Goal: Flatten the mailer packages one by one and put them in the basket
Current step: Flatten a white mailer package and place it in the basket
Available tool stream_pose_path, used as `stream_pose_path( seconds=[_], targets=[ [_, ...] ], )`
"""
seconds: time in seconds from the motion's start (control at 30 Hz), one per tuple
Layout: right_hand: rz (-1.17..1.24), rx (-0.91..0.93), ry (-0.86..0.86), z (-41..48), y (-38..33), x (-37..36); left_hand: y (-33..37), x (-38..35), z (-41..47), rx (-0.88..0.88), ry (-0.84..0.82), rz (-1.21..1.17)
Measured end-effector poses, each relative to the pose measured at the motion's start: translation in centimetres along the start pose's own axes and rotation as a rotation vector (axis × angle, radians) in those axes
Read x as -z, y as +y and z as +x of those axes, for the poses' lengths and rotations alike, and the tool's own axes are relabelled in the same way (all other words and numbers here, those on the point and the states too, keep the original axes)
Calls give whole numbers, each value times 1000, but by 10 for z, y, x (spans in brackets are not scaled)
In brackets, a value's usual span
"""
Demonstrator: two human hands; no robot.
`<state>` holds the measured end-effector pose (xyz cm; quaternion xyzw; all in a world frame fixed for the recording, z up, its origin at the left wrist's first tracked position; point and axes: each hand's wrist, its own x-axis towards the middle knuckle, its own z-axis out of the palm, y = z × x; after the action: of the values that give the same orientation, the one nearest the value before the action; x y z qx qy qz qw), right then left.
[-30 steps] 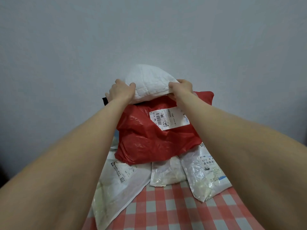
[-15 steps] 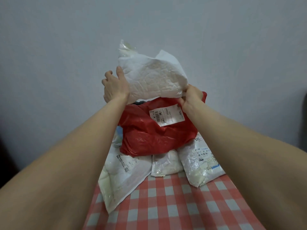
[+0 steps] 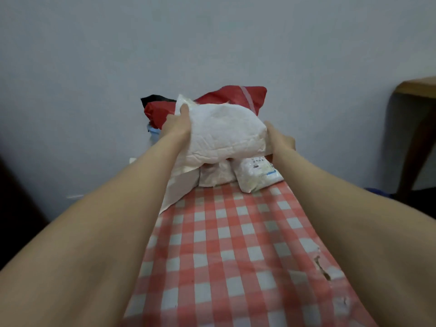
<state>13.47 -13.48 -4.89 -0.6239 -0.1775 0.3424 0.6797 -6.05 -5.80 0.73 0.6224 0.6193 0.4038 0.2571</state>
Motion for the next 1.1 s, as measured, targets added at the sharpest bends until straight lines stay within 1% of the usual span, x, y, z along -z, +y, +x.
stream_pose_path(
  seconds=[0.1,0.13,0.3,0.43,0.5,0.6,0.73,0.83,0.9,0.97,1.03,1.1],
  targets=[
    [-285,12,-40,0,23,21,-27,-15,-18,37,-83,40],
    [-345,10,-60,-2,30,26,-37,-21,-23,45,-109,50],
    [-563,22,-40,-1,60,28,-78,-48,-39,109,-204,50],
    [-637,26,-119,-6,79,17,-100,-52,-42,147,-223,73],
    [-642,32,-171,-6,86,12,-109,-50,-41,167,-227,110],
    [-603,36,-224,-8,88,8,-117,-48,-39,143,-239,128],
    [-578,33,-218,-11,85,10,-116,-44,-41,93,-273,158],
    [-648,109,-160,-12,84,10,-112,-40,-46,73,-237,209],
    [-709,218,-92,-19,77,10,-107,-34,-50,-17,-120,261],
    [-724,349,-39,-29,69,10,-102,-26,-57,-188,25,273],
    [-760,493,-73,-41,61,12,-97,-17,-68,-379,108,276],
    [-875,616,-156,-51,59,13,-96,-12,-81,-538,97,359]
  ],
)
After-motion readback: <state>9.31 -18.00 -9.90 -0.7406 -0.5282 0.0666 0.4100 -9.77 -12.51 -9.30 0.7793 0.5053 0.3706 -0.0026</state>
